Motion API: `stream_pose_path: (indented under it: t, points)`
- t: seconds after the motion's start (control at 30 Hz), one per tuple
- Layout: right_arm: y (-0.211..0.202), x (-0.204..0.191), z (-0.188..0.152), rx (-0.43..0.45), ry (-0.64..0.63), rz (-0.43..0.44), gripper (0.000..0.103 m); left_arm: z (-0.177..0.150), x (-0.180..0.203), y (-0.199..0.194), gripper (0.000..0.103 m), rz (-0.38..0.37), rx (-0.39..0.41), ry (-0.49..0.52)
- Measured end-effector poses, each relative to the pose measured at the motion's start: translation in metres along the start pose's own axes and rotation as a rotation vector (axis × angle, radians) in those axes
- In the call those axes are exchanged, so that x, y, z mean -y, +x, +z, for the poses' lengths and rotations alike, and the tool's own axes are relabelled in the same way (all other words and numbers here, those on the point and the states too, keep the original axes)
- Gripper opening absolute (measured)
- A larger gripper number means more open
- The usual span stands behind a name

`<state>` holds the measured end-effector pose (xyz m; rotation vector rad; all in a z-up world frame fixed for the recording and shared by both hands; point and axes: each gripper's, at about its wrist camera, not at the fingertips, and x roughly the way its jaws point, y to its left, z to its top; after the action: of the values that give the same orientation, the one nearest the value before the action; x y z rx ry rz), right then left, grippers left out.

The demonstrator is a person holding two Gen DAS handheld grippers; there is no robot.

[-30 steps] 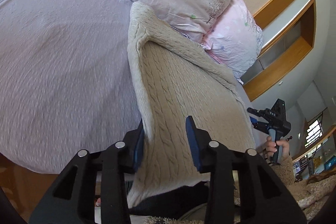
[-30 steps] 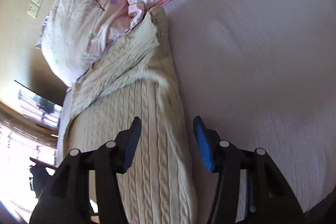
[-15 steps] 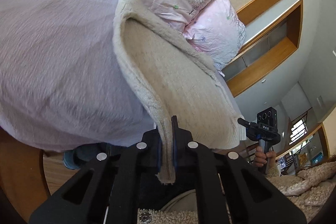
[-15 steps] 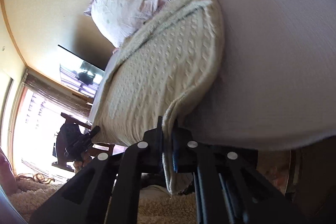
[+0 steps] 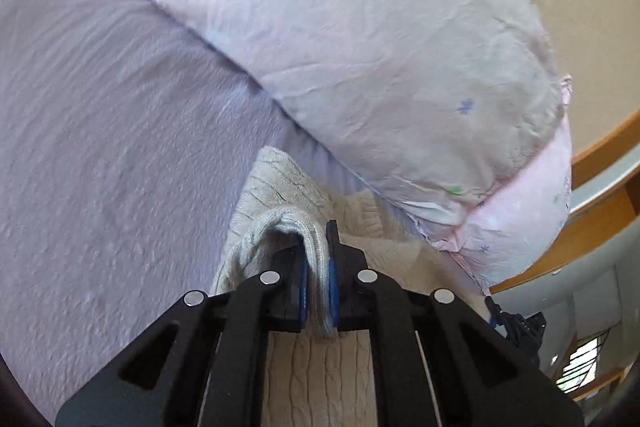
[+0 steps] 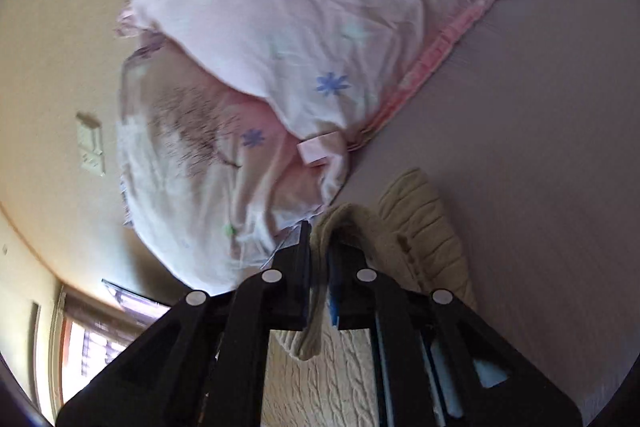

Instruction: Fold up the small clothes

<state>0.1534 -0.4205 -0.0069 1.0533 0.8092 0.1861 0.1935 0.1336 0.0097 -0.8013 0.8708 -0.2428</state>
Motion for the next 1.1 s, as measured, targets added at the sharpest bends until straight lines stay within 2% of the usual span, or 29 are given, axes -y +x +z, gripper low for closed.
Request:
stream_pose_path:
  t: [0.03,0.07,0.1,0.13,0.17,0.2,0.27,0.33,0.4,0.5,0.57,0.6,0.63,0.67,0.77,0.83,0.97,1.1]
  points:
    - [0.003,0.002,0.001,0.011,0.01,-0.013,0.019,0.0,-0.002,0.003,0.007,-0.009,-0.011,-0.017]
    - [0.003,0.003,0.001,0.026,-0.001,0.003,0.035,0.0,0.0,0.001,0.008,-0.018,-0.013,-0.008]
    - [-0.001,0.003,0.0,0.06,-0.025,0.011,0.063,-0.001,0.002,-0.005,0.015,-0.028,-0.011,0.005]
    - [-0.008,-0.001,0.0,0.111,-0.053,0.008,0.078,-0.002,0.004,-0.012,0.041,-0.041,-0.014,0.015]
    - [-0.017,-0.005,-0.002,0.157,-0.072,-0.013,0.101,-0.004,0.005,-0.021,0.055,-0.061,-0.014,0.024]
    - [-0.025,-0.008,-0.004,0.193,-0.091,-0.018,0.101,-0.006,0.006,-0.031,0.067,-0.076,-0.002,0.037]
    - [-0.032,-0.017,-0.003,0.207,-0.152,0.018,0.101,-0.009,0.007,-0.049,0.067,-0.054,0.031,0.082]
    - [-0.035,-0.021,-0.003,0.223,-0.197,0.014,0.101,-0.011,0.001,-0.055,0.067,0.029,0.036,0.107]
    - [-0.031,-0.022,-0.005,0.201,-0.209,0.024,0.101,-0.013,-0.01,-0.05,0.067,0.087,-0.012,0.112]
    - [-0.024,-0.024,-0.008,0.15,-0.209,0.034,0.101,-0.02,-0.027,-0.038,0.059,0.07,-0.086,0.071]
    - [-0.021,-0.025,-0.011,0.126,-0.215,0.042,0.101,-0.027,-0.031,-0.038,0.055,0.04,-0.082,0.077]
    - [-0.021,-0.026,-0.014,0.117,-0.221,0.047,0.101,-0.031,-0.031,-0.036,0.043,0.024,-0.095,0.083]
    - [-0.02,-0.027,-0.015,0.11,-0.227,0.051,0.101,-0.035,-0.032,-0.031,0.031,-0.006,-0.123,0.063]
    - [-0.019,-0.029,-0.016,0.103,-0.232,0.059,0.101,-0.041,-0.034,-0.027,0.029,-0.028,-0.14,0.029]
    - [-0.017,-0.031,-0.017,0.067,-0.23,0.087,0.101,-0.05,-0.037,-0.023,0.02,-0.091,-0.114,-0.084]
    - [-0.018,-0.031,-0.017,0.052,-0.222,0.109,0.101,-0.05,-0.033,-0.026,0.017,-0.214,-0.102,-0.168]
    - [-0.033,-0.036,-0.011,0.072,-0.234,0.138,0.101,-0.054,0.041,-0.028,0.016,-0.414,-0.085,-0.073]
    - [-0.054,-0.039,-0.004,0.138,-0.28,0.113,0.101,-0.071,0.135,0.021,0.015,-0.602,-0.179,0.027]
